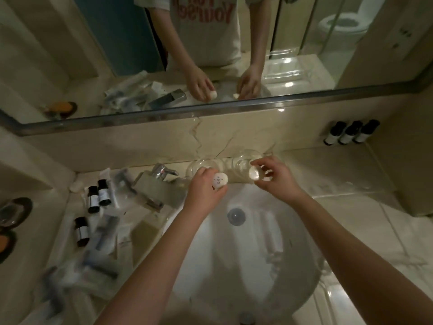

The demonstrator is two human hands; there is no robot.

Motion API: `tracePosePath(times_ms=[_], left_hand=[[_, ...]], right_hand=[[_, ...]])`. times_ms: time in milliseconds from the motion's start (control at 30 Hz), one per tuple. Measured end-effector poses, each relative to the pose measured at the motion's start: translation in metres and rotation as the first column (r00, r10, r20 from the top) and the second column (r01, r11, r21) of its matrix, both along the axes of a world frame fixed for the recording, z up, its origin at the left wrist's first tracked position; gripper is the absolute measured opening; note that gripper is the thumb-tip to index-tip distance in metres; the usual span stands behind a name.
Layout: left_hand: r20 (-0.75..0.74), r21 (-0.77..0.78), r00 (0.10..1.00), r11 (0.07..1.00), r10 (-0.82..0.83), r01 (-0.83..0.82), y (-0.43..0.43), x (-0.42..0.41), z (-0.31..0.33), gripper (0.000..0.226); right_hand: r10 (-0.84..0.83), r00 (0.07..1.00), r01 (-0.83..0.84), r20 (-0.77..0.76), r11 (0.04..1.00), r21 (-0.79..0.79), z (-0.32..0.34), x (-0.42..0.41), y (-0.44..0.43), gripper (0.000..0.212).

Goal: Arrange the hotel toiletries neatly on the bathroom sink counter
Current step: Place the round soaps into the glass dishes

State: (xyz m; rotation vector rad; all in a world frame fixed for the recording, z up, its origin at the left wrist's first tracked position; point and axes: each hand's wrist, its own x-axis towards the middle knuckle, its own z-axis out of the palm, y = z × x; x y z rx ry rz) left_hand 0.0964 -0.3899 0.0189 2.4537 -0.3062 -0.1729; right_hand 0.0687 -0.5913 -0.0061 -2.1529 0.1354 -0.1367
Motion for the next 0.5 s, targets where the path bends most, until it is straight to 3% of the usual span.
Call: tracePosePath(times_ms=[133, 300, 500], left_hand=[[-0.009, 0.03, 1.0, 0.999, 0.023, -0.023, -0.011, 0.021, -0.007, 0.044], [-0.021, 0.03, 0.998, 0.998, 0.06, -0.059, -0.014, 0.039, -0.012, 0.045], [-0.047, 0.059, 0.997, 0.996, 0.064, -0.061, -0.01, 0.047, -0.019, 0.047]], right_hand=[[0.091, 0.995, -0.094, -0.029, 0.985, -0.147, -0.014, 0.043, -0.019, 0.035], [0.226, 0.969, -0.243, -0.097, 0.941, -0.235, -0.018, 0.077, -0.023, 0.041], [0.139, 0.989, -0.143, -0.045, 0.987, -0.079, -0.018, 0.073, -0.02, 0.046]])
